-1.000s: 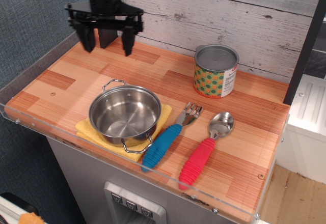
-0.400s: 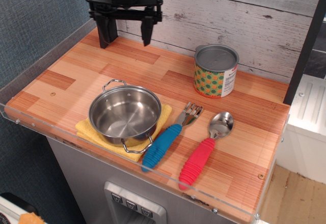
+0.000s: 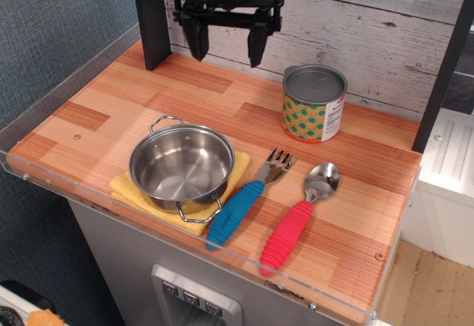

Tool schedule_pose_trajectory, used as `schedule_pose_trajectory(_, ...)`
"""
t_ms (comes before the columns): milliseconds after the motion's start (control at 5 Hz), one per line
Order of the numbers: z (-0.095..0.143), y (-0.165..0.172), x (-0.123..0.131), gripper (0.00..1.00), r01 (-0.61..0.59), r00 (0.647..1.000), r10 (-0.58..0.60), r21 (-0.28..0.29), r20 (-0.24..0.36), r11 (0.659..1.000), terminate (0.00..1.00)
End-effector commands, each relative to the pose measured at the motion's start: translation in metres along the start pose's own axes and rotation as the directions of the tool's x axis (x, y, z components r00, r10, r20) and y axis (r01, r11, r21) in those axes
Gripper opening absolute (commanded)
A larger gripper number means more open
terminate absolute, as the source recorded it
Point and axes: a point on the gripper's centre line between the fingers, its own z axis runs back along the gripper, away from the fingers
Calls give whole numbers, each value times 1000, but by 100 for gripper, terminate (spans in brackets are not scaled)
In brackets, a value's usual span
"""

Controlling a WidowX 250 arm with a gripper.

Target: Move the pan and place it on the yellow cloth

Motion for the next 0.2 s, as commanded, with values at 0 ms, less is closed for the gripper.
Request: schedule_pose_trajectory(0,19,-2,9,100,10,999,-8,-47,43,999,100)
